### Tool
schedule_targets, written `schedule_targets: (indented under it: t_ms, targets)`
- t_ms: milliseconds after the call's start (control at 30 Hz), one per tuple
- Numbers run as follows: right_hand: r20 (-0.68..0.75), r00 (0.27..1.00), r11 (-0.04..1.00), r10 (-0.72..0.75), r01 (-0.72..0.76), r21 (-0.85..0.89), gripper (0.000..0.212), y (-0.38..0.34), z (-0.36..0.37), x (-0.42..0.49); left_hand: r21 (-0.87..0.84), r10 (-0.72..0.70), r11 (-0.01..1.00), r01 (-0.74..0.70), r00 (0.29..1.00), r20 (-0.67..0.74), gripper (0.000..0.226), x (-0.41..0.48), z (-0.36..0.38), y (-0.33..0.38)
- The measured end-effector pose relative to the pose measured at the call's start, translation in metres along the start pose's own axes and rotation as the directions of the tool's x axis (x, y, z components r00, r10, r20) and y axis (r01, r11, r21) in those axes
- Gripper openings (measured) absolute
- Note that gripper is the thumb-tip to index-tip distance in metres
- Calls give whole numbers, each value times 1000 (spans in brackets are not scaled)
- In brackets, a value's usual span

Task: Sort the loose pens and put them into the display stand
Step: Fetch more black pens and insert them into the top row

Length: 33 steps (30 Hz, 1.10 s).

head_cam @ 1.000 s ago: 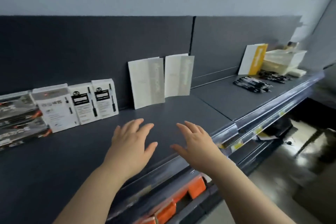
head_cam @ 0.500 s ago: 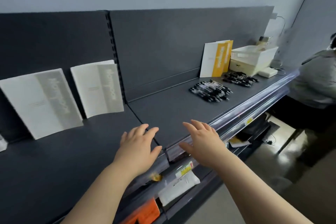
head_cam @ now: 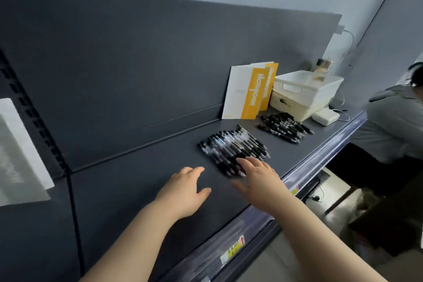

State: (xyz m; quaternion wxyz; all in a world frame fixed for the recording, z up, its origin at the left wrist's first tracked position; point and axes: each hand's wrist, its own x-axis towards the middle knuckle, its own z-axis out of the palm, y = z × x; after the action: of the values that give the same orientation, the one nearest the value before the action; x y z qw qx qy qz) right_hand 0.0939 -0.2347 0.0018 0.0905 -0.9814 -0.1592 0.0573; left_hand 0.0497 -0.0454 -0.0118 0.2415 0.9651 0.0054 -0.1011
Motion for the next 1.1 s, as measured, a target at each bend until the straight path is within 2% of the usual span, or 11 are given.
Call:
schedule_targets:
  t_ms: [233,433,533,633,700,800,867,933,1000,1100]
  targets:
    - [19,1000,998,-11,10,55,61,77,-10,81,-66,-79,995,74,993,-86,60,73,8,44]
    - [12,999,994,-52,51,95,60,163,-22,147,-87,-122,991,105,965,-231,53,136,20,114]
    - [-15,999,993,-49,50,110,57,207,-33,174,-108,-150,986,129,964,-221,52,172,28,155]
    - [-78,997,994,-2,10,107,53,247,-43,199,-208,-211,962,179,967,-145,52,213,44,190]
    - [-72,996,993,53,-46,108,50,268,-48,212,-359,-291,897,256,956,-45,57,239,58,206]
    - [5,995,985,102,-102,139,43,293,-48,226,-645,-414,671,366,907,84,69,272,80,223]
    - [39,995,982,95,-100,163,38,304,-45,234,-747,-486,549,374,871,79,72,292,88,231]
    - [55,996,978,75,-84,189,36,309,-43,241,-793,-533,487,365,844,61,74,311,93,239]
    - [85,995,963,48,-68,260,39,311,-40,249,-774,-562,516,367,827,18,71,325,96,246]
    - [147,989,914,11,-70,400,35,315,-40,261,-647,-599,632,427,798,-59,61,338,96,253]
